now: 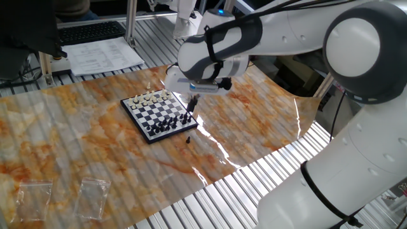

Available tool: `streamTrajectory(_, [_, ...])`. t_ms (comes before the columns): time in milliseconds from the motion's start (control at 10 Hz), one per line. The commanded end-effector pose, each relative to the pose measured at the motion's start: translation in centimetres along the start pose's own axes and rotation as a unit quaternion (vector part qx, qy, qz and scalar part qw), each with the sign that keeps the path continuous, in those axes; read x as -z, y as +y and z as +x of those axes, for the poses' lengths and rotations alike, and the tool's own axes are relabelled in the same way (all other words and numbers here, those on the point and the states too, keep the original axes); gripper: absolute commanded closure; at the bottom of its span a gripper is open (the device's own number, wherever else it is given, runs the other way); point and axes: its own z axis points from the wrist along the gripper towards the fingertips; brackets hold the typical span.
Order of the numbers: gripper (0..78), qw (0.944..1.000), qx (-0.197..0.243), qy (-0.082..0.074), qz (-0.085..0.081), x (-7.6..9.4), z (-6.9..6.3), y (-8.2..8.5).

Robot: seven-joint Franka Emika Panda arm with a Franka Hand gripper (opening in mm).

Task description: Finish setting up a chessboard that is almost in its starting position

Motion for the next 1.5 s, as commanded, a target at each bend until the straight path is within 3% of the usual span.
streamTrajectory(100, [77.6, 0.9999, 0.004, -0.008, 0.012, -1.4, 0.7, -0.1])
streamTrajectory(900, [77.6, 0.9993, 0.030, -0.020, 0.007, -5.7, 1.5, -0.8])
streamTrajectory(1500, [77.6, 0.9986, 0.048, -0.024, 0.003, -7.7, 1.5, -1.8])
